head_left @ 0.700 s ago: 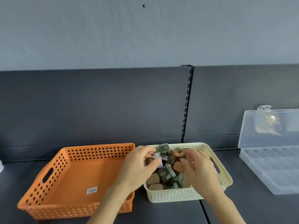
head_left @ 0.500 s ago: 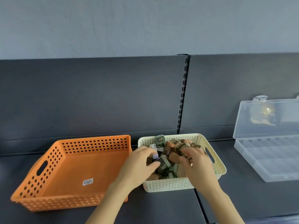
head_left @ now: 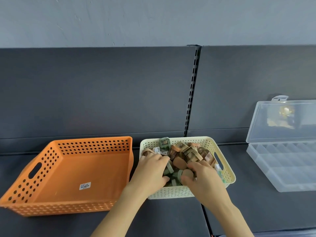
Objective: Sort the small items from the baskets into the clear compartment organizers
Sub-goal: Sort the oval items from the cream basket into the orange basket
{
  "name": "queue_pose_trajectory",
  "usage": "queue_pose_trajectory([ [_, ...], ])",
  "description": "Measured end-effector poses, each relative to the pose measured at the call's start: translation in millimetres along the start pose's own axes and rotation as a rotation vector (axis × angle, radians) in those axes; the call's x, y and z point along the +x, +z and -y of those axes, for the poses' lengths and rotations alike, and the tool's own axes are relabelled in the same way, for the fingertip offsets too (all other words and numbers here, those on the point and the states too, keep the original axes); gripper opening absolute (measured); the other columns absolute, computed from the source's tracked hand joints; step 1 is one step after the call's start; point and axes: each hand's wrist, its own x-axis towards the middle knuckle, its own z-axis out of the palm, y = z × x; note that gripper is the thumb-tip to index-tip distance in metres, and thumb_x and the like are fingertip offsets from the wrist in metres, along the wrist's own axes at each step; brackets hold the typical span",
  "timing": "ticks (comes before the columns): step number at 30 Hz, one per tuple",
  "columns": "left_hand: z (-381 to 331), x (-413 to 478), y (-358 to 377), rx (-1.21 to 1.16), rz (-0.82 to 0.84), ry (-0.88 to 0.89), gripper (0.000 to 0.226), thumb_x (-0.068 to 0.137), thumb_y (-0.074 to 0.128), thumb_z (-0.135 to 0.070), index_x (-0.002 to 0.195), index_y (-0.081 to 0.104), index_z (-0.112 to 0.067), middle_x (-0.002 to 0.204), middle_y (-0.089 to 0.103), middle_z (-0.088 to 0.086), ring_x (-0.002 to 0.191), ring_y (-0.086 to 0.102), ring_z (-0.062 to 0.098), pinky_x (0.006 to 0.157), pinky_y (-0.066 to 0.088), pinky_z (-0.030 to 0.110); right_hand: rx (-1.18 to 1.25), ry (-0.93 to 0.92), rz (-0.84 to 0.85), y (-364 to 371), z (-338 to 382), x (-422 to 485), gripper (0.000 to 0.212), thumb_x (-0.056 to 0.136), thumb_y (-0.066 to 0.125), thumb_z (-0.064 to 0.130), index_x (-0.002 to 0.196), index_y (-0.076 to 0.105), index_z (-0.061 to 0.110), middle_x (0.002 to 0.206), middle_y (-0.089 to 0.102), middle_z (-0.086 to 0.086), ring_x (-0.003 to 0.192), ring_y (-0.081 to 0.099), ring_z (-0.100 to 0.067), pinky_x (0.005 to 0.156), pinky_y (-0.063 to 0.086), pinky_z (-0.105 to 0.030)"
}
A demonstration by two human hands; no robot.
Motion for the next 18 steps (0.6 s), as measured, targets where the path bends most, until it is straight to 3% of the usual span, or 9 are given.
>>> queue_pose_trajectory([
  [4, -3.2, 2.2, 4.6, 0.004, -0.038, -0.008, 0.053, 0.091, 0.058, -0.035, 0.140, 0.039, -0.027, 0.138, 0.049, -0.007, 0.130, 0.039, 0.015, 0.108, 0.027, 0.036, -0.026, 0.008, 0.027, 3.0, 2.4, -0.2, 0.041, 0.082, 0.063, 0.047, 0.118, 0.060, 0.028, 0.108, 0.052, 0.008, 0.098, 0.054, -0.017, 0.073, 0.045, -0.024],
  [10, -11.1, -5.2, 7.7, -0.345, -0.143, -0.124, 0.058, 0.089, 0.064, -0.031, 0.141, 0.039, -0.031, 0.142, 0.045, -0.012, 0.132, 0.039, 0.008, 0.107, 0.036, 0.025, -0.092, 0.016, 0.018, 1.9, 5.0, 3.8, 0.044, 0.077, 0.064, 0.057, 0.102, 0.055, 0.022, 0.099, 0.046, 0.007, 0.088, 0.055, -0.019, 0.062, 0.040, -0.024],
  [18, -18.0, -17.8, 10.4, -0.453, -0.259, -0.222, 0.060, 0.087, 0.068, -0.026, 0.140, 0.041, -0.033, 0.141, 0.046, -0.016, 0.128, 0.041, 0.001, 0.097, 0.028, 0.009, 0.051, 0.020, -0.036, -6.3, -3.3, 1.7, 0.018, 0.083, 0.055, 0.027, 0.098, 0.058, 0.018, 0.094, 0.051, 0.005, 0.082, 0.053, -0.019, 0.062, 0.046, -0.026],
])
